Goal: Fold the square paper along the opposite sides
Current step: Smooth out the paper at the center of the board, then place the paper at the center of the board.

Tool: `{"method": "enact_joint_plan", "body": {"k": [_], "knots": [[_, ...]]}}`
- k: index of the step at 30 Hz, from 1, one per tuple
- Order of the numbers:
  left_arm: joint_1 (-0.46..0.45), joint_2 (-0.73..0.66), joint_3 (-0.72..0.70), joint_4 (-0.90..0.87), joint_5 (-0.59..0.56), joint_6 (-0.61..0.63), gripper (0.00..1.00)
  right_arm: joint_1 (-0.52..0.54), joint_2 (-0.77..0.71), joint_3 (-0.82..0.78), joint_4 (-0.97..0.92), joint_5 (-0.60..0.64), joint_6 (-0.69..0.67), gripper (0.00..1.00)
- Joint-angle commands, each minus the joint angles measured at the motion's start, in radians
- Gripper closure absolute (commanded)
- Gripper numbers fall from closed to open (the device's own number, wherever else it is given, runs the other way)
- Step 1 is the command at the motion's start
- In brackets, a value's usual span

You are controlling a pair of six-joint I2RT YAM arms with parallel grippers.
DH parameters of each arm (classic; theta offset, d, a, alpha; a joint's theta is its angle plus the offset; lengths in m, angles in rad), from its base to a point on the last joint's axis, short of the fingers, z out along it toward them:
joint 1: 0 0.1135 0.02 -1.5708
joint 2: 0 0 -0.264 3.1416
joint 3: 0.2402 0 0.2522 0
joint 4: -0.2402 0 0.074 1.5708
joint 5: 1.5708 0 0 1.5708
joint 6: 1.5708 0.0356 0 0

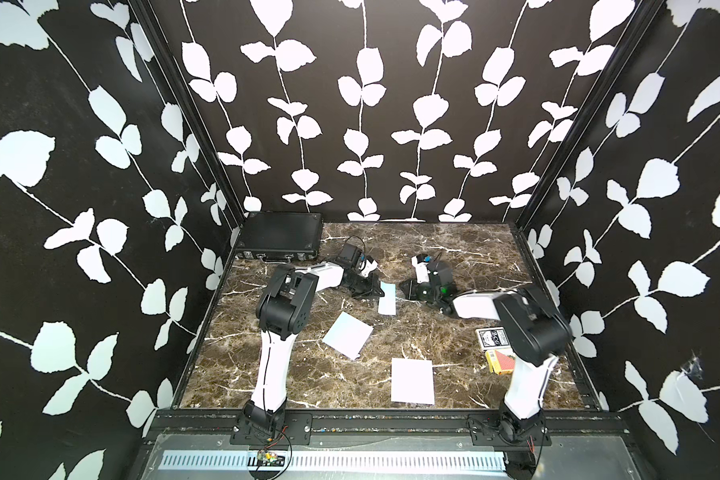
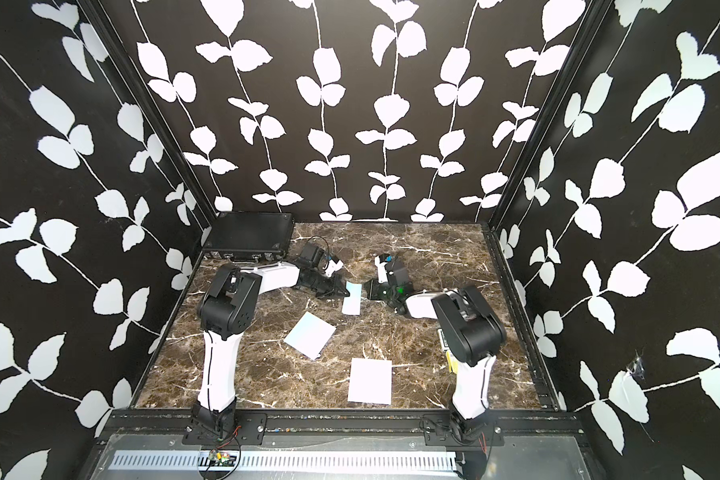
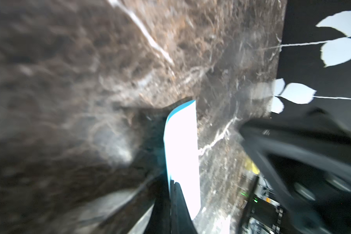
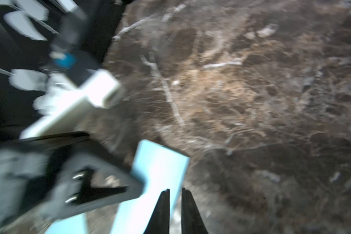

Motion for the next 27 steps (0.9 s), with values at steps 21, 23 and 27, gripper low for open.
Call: {"method": "enact_joint_plan", "body": {"k": [21,23,27], "knots": [[-0.002,-0.187,-0.075,0.356,0.252,-0.247,1.0,-0.133,-0.047,-0.172,0.387,-0.47,0.493,0.54],[0.0,-0.189,-0.075,0.358,0.252,-0.249,1.0,-0.134,-0.044,-0.174,0.403,-0.482,0.504,0.56],[0.006,-0.192,-0.082,0.38,0.257,-0.265,1.0,-0.133,-0.045,-0.179,0.395,-0.492,0.501,0.61]]}}
